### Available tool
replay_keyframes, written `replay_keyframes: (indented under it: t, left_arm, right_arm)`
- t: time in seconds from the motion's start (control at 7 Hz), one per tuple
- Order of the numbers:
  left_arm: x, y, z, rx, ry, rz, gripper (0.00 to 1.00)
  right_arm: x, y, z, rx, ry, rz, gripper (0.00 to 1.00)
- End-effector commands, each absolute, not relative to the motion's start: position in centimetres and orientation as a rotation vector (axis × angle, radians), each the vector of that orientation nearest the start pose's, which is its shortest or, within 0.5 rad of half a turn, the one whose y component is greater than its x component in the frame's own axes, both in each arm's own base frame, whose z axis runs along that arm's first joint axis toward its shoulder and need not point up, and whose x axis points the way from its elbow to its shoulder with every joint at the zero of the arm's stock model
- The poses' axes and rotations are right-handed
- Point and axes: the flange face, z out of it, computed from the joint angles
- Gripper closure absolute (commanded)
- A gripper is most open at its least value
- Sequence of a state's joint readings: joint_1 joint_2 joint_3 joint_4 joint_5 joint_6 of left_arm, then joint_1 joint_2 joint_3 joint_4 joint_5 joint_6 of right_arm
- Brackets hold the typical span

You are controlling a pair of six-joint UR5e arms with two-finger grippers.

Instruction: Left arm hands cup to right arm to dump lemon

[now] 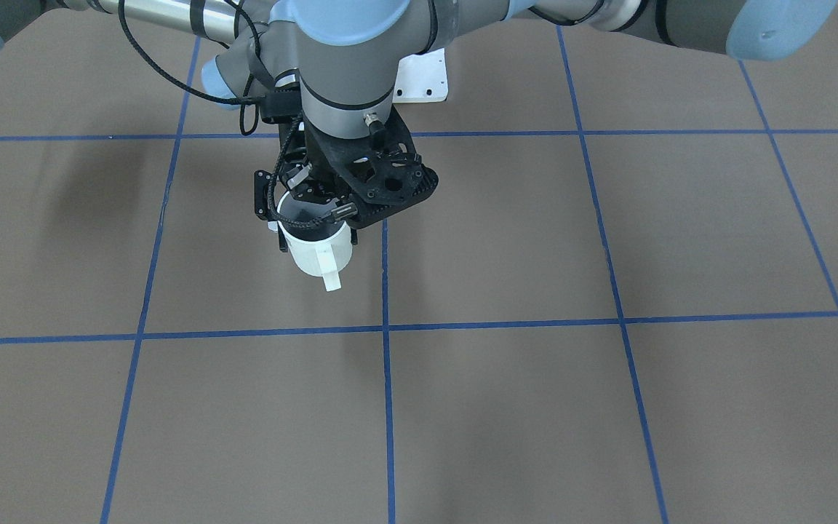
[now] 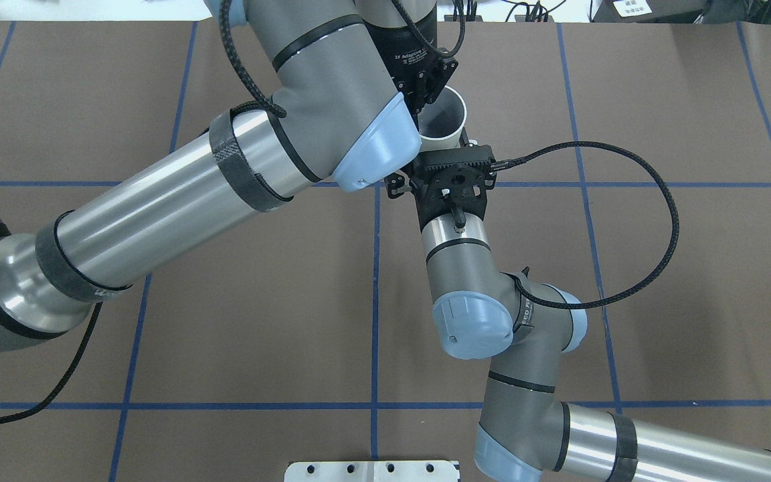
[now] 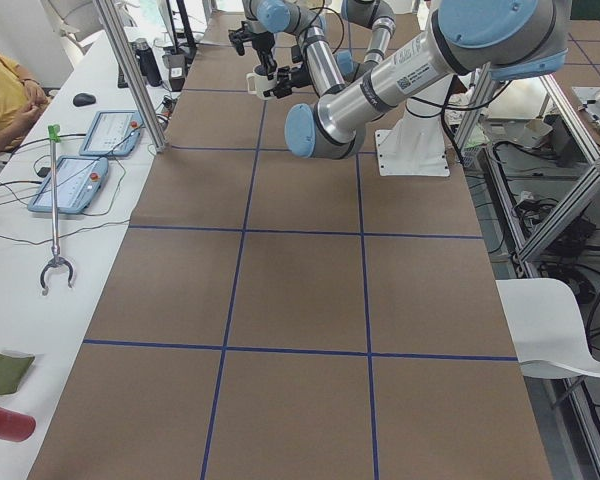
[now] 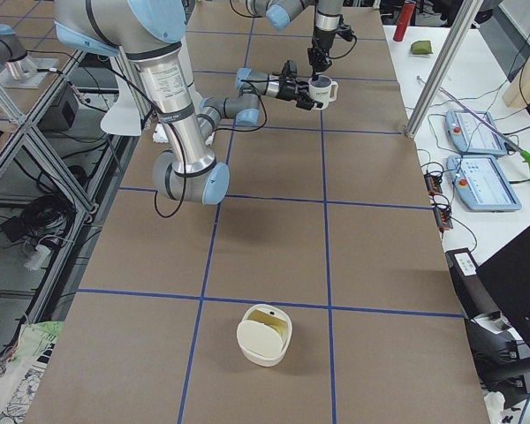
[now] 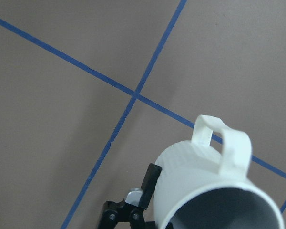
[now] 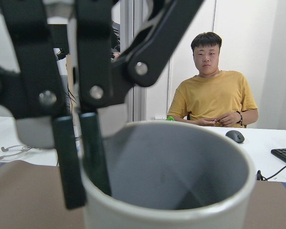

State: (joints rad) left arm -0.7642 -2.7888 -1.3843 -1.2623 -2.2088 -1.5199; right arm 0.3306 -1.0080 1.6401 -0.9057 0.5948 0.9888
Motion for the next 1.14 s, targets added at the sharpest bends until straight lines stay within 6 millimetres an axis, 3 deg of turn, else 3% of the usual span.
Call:
replay_keyframes:
  t: [0.0,0.29,0.43,0.57,0.71,0.86,1.0]
  left_arm:
    - [47.2,-55.9,-3.3,-0.285,0.888,-0.435,1.00]
    - [45.3,-57.0,-3.9,-0.271,0.907,-0.449,1.00]
    - [42.4,-57.3,-5.0,-0.231,0.950,-0.454,1.00]
    - [40.0,-56.9,-3.1,-0.187,0.969,-0.414,1.00]
    - [37.3,-55.4,2.3,-0.138,0.975,-0.351,1.00]
    - [34.4,-53.7,8.3,-0.080,0.962,-0.258,1.00]
    - [32.3,-53.1,12.7,-0.046,0.937,-0.198,1.00]
  right_arm:
    - [-52.7,-39.9,21.8,1.247,-0.688,0.404,0.00]
    - [-54.2,-37.8,25.5,1.221,-0.654,0.337,0.00]
    - [-54.4,-37.8,25.5,1.199,-0.675,0.320,0.00]
    - [-54.0,-38.5,26.0,1.147,-0.710,0.282,0.00]
    - [-52.3,-41.0,27.6,1.105,-0.706,0.264,0.00]
    - [-49.5,-43.6,27.8,1.055,-0.736,0.242,0.00]
    - [-45.7,-45.9,29.2,0.998,-0.759,0.221,0.00]
